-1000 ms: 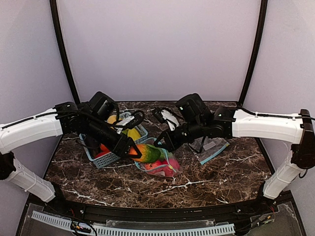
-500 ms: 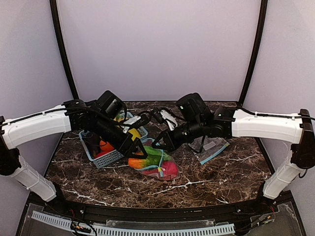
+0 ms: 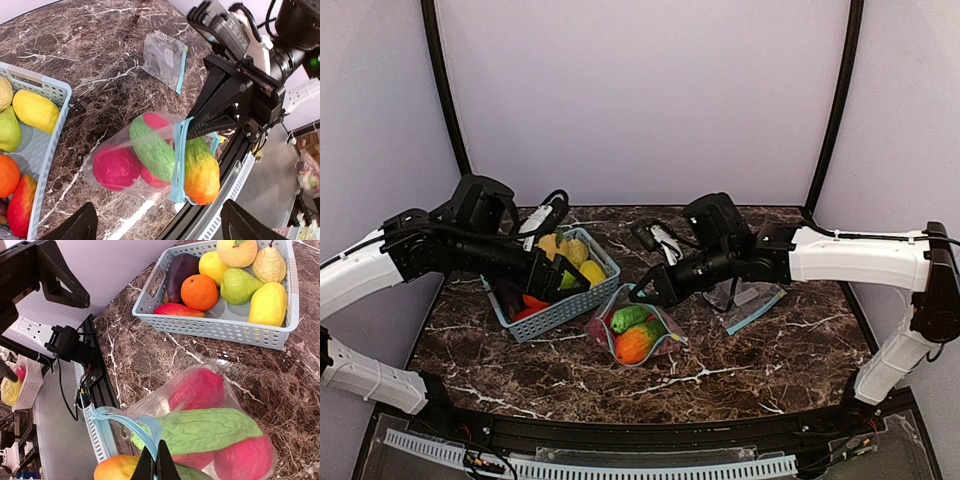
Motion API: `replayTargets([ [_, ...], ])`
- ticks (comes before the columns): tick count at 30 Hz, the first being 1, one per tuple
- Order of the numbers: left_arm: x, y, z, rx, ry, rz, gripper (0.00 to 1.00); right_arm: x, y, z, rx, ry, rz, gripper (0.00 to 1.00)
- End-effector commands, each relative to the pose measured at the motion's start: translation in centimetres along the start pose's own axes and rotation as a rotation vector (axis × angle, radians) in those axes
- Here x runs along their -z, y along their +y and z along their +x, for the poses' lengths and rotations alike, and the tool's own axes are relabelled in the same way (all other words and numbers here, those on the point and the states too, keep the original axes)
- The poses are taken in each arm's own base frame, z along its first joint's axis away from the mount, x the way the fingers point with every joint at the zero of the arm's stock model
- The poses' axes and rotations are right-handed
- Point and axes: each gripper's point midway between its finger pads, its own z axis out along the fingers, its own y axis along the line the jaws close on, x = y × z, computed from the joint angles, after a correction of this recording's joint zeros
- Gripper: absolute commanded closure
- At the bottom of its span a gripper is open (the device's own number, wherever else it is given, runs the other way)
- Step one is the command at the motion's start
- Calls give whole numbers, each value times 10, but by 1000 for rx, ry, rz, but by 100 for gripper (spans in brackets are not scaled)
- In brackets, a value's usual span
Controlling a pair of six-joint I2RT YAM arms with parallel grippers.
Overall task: Place the food in the zip-top bag and seal the zipper
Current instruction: Place the fake fruit in the zipper food storage bag, then pass from the right arm to the left
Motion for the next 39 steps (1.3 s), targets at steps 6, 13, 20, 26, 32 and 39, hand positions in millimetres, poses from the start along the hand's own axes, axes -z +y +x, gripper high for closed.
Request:
replayTargets([
  [6,-40,25,39,303,-37,57,20,1,4,-9,-16,-50,-41,100],
  [13,-45,15,37,300,-68,127,12,-5,-1,-7,-32,-42,-31,100],
  [20,-56,17,44,322,-45,131,11,-11,-8,-6,-53,-36,-7,100],
  [26,-59,8,44,261,-33,150,7,-16,-12,-4,-65,-24,5,100],
  [32,-73,16,49,170,54,55,10,-19,-15,-4,-68,-17,10,100],
  [39,-77,16,44,78,83,10,28,-21,-18,-2,-79,-12,23,100],
])
